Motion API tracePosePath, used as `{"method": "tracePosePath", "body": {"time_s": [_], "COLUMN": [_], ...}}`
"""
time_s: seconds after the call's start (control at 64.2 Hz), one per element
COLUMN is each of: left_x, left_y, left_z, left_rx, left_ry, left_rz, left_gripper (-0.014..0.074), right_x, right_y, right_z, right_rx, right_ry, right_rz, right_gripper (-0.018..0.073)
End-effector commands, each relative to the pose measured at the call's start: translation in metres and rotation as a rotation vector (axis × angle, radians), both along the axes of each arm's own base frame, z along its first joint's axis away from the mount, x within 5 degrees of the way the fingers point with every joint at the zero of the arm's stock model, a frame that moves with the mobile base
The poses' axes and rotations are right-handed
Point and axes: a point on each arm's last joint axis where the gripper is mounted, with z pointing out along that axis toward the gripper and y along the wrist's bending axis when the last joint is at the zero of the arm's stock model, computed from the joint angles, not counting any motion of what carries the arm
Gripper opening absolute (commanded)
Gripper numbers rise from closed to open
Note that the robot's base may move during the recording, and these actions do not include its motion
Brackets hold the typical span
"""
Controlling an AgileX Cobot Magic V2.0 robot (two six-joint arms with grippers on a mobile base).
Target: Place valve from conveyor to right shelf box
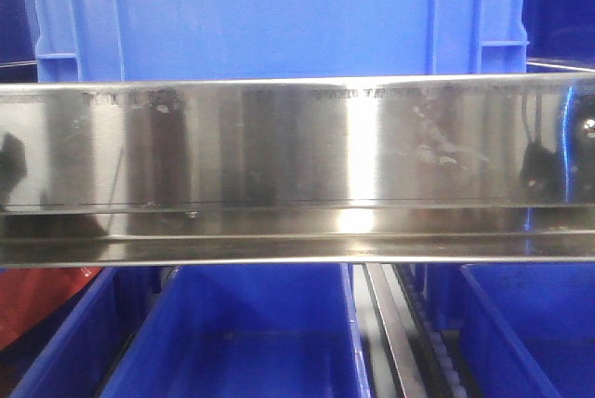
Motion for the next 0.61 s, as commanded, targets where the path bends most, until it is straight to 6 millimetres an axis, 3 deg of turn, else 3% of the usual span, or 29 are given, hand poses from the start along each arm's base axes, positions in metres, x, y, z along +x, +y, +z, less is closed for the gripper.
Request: {"method": "tracePosePath", "body": {"time_s": [0.0, 0.592], "left_x": [-0.0007, -0.0007], "left_y": [0.0001, 0.0001], "left_z": [0.0028, 0.0028], "left_rx": [-0.006, -0.006], "left_ry": [-0.027, -0.027], "left_rz": [0.002, 0.002], "left_gripper": [-0.0111, -0.0111], "right_x": [-0.0001, -0.0001], "right_y": [-0.0004, -0.0004], "right_z": [0.0002, 0.0002], "right_rx": [0.000, 0.000], "right_ry": [-0.009, -0.009], "right_rz": [-0.007, -0.007], "right_gripper": [-0.0155, -0.0155]}}
